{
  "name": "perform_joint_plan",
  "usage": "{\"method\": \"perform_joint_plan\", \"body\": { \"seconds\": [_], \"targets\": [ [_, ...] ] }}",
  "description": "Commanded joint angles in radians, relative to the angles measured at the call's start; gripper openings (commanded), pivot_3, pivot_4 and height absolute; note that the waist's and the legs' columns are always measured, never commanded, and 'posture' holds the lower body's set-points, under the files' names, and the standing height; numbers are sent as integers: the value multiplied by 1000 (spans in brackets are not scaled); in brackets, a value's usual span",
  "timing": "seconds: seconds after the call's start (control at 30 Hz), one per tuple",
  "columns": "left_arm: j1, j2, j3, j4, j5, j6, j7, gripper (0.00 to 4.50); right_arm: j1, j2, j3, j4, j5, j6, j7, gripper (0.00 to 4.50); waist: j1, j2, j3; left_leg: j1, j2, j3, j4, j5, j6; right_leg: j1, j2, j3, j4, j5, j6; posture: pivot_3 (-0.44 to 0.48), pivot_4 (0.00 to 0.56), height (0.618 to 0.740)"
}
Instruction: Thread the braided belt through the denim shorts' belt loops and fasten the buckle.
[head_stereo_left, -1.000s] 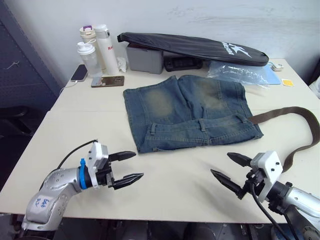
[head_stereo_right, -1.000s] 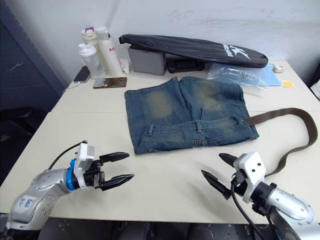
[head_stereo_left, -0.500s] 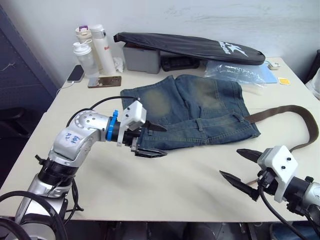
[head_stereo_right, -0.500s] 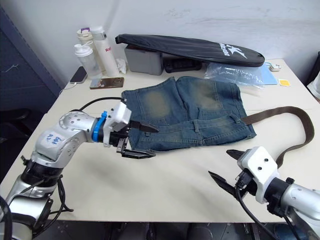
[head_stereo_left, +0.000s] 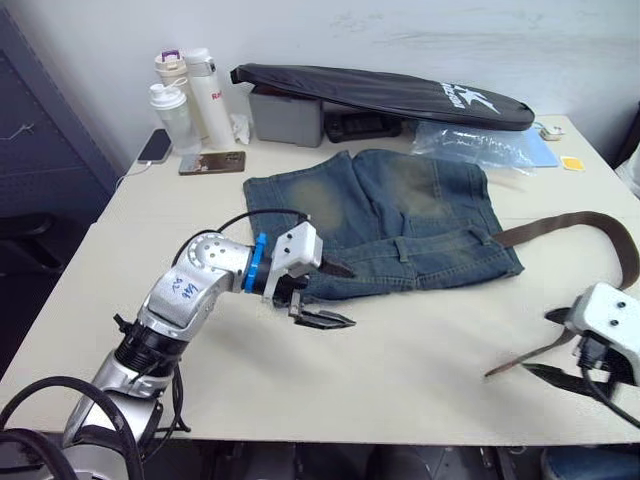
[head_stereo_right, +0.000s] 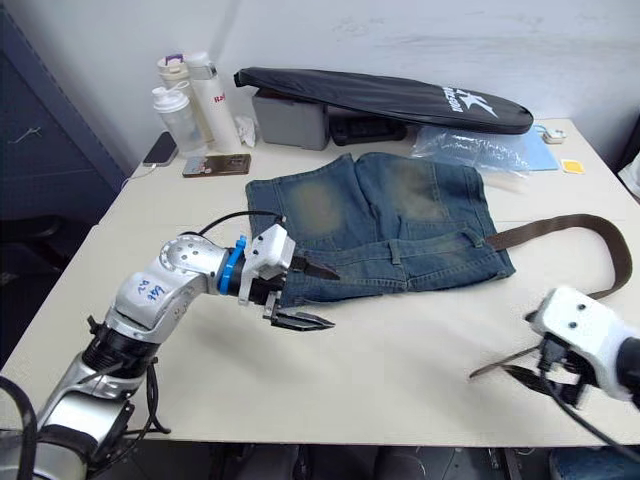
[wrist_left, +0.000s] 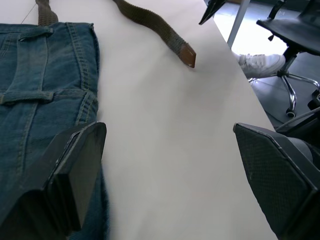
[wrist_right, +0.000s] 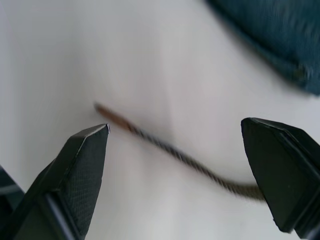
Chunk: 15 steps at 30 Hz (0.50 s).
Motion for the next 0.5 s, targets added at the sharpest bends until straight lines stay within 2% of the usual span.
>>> {"method": "perform_joint_plan", "body": {
  "seconds": [0.03, 0.17, 0.3, 0.4, 0.47, 0.5],
  "targets": [
    [22, 1, 13, -79, -9, 28, 33, 4485, -35, -38, 74, 114, -83, -152, 86, 4500, 0, 0, 0, 0, 0, 0, 0, 0, 0, 0, 0, 0, 0, 0, 0, 0, 150, 622],
    [51, 4, 14, -116, -9, 50, 53, 4485, -168, -67, 263, 260, -167, -305, 88, 4500, -6, 0, 0, 0, 0, 0, 2, 1, 0, 0, 0, 1, 1, 0, 0, 0, 150, 622],
    [64, 6, 21, -139, -17, 71, 63, 4485, -273, -66, 395, 335, -221, -356, 100, 4500, -3, 1, 0, 0, 1, 1, 4, 2, -2, -1, 0, 2, 1, 0, 0, 0, 150, 622],
    [74, 5, 23, -147, -13, 73, 76, 4500, -349, -57, 471, 400, -273, -383, 76, 3652, -1, 1, 1, 0, 2, 1, 7, 2, -3, -1, -1, 2, 2, 0, 0, 0, 150, 622],
    [78, 2, 23, -151, -11, 76, 86, 4500, -375, -49, 492, 418, -290, -414, 72, 2680, 1, 2, 1, 0, 2, 2, 13, 2, -4, -1, -1, 1, 5, 0, 0, 0, 150, 622],
    [80, 1, 22, -151, -11, 81, 92, 4500, -386, -43, 496, 421, -293, -421, 70, 2048, 2, 2, 1, -1, 2, 2, 16, 2, -4, -2, -2, 1, 6, 0, -1, 0, 150, 622]
  ]
}}
